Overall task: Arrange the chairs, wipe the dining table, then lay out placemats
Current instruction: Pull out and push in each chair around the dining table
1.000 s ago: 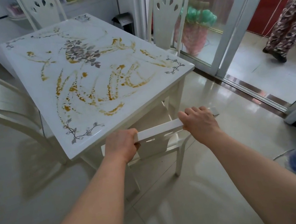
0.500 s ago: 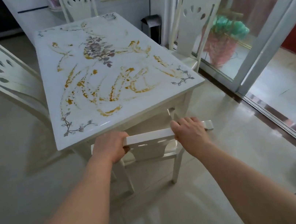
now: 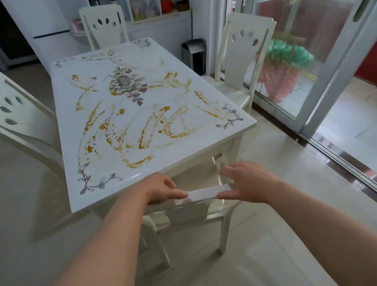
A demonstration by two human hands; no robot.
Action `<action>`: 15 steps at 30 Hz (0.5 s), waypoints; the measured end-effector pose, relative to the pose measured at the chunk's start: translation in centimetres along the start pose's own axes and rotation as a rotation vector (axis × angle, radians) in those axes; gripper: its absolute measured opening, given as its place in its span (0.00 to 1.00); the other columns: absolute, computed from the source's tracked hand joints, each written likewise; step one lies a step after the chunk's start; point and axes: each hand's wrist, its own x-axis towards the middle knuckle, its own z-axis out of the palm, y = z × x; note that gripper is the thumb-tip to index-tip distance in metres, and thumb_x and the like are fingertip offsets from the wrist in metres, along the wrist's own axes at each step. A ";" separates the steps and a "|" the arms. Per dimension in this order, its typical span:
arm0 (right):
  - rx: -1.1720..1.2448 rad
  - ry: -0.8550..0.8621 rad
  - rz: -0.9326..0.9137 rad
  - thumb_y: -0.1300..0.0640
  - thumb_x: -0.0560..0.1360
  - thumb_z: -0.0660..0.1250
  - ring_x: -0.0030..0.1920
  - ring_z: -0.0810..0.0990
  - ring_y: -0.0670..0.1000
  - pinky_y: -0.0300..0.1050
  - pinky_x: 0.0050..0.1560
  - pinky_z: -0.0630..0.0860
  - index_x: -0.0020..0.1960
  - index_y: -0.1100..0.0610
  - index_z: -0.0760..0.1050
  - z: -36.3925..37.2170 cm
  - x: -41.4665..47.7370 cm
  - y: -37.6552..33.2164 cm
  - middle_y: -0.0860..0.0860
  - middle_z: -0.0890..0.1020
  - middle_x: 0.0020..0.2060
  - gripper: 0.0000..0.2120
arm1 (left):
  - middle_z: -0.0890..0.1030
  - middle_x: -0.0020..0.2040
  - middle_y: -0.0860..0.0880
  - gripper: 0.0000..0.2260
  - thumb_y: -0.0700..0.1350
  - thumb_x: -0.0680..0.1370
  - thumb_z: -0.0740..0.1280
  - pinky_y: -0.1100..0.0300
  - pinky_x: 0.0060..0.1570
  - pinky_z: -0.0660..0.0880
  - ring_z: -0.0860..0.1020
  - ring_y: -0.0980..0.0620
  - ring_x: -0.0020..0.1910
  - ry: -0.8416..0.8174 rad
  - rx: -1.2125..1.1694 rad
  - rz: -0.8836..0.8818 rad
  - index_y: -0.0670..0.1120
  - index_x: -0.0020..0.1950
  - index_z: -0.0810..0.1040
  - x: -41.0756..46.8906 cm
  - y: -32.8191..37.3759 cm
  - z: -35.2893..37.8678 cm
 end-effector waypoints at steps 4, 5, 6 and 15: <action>0.059 0.092 0.103 0.37 0.76 0.60 0.56 0.76 0.54 0.49 0.55 0.73 0.64 0.51 0.72 -3.7 0.4 2.2 0.49 0.79 0.55 0.24 | 0.80 0.53 0.50 0.17 0.57 0.75 0.67 0.58 0.49 0.72 0.77 0.52 0.50 0.135 -0.010 0.070 0.46 0.56 0.80 1.7 3.0 -2.0; 0.052 0.118 0.131 0.40 0.77 0.60 0.55 0.77 0.53 0.47 0.53 0.72 0.63 0.51 0.72 -4.6 0.6 2.7 0.50 0.79 0.55 0.20 | 0.80 0.53 0.50 0.16 0.56 0.76 0.67 0.57 0.51 0.73 0.77 0.52 0.50 0.166 -0.012 0.091 0.46 0.56 0.79 2.1 3.7 -2.3; 0.043 0.143 0.159 0.43 0.77 0.61 0.55 0.77 0.53 0.46 0.52 0.72 0.62 0.51 0.73 -5.3 0.8 3.1 0.50 0.79 0.55 0.18 | 0.80 0.53 0.49 0.15 0.55 0.76 0.67 0.56 0.52 0.74 0.77 0.51 0.50 0.183 -0.020 0.112 0.46 0.56 0.79 2.5 4.3 -2.5; 0.077 0.085 0.204 0.42 0.77 0.59 0.55 0.77 0.53 0.51 0.55 0.75 0.63 0.51 0.73 -5.2 1.3 4.0 0.49 0.79 0.57 0.19 | 0.79 0.58 0.51 0.26 0.63 0.70 0.70 0.58 0.58 0.72 0.76 0.53 0.52 -0.085 0.077 0.135 0.46 0.61 0.77 4.1 7.0 -0.1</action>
